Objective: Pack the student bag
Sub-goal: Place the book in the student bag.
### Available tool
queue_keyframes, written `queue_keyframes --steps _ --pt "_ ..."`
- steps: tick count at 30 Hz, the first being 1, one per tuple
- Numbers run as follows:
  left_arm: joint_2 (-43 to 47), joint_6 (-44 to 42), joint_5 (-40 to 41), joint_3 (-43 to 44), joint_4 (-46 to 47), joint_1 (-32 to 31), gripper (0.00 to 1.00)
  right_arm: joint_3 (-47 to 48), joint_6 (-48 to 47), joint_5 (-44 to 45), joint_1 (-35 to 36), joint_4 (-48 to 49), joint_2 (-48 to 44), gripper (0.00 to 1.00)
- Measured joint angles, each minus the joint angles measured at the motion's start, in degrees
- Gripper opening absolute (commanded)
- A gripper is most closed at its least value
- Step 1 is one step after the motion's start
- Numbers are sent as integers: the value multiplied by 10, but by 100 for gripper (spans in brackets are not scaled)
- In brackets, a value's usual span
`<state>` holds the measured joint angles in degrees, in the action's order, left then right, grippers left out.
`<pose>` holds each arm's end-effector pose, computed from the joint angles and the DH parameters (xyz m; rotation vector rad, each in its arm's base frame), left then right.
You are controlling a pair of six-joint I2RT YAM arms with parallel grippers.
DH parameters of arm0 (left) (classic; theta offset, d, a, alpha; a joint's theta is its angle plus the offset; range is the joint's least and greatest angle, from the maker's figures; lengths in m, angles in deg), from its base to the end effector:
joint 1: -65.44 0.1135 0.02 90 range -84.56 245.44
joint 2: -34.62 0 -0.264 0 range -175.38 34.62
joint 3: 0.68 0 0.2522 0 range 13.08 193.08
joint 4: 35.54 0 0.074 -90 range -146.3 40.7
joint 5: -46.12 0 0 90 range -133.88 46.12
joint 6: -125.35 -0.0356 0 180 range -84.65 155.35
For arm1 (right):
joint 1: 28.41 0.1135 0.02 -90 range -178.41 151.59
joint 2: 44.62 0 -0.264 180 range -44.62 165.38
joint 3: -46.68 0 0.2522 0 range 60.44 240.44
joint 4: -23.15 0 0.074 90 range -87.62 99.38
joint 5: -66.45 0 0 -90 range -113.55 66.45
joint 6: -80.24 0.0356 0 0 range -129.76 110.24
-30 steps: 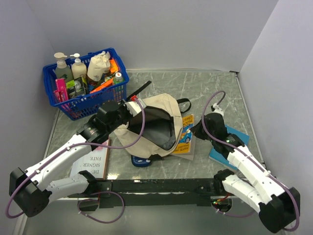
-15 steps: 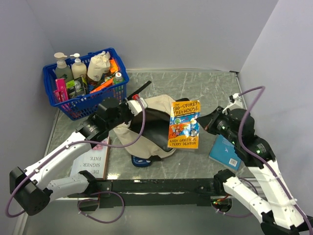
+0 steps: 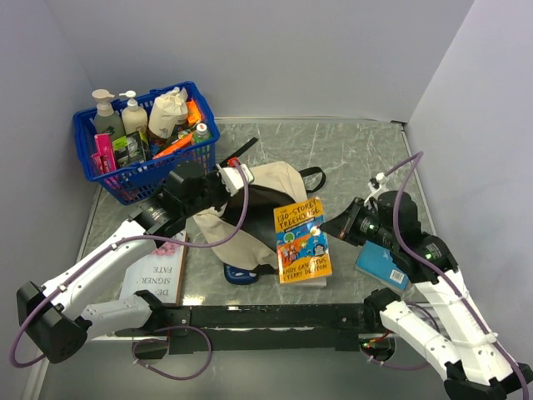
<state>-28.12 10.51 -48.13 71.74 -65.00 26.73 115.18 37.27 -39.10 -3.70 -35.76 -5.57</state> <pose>0.1940 -0.1589 0.3535 1.0544 1.6070 -0.2339 0.1131 0.0625 0.3506 0.2574 2.2236 1.0100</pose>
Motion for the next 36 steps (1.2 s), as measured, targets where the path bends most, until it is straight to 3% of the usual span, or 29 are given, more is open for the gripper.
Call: queue_keyframes --steps 11,23,36 --pt "-2 6 -60 16 -41 -2 1 -110 41 -29 0 66 59 0" --pt "-15 3 -264 48 -163 -2 1 -130 147 54 -3 246 170 0" --pt "-36 38 -304 47 -137 -3 1 -91 266 134 9 349 344 0"
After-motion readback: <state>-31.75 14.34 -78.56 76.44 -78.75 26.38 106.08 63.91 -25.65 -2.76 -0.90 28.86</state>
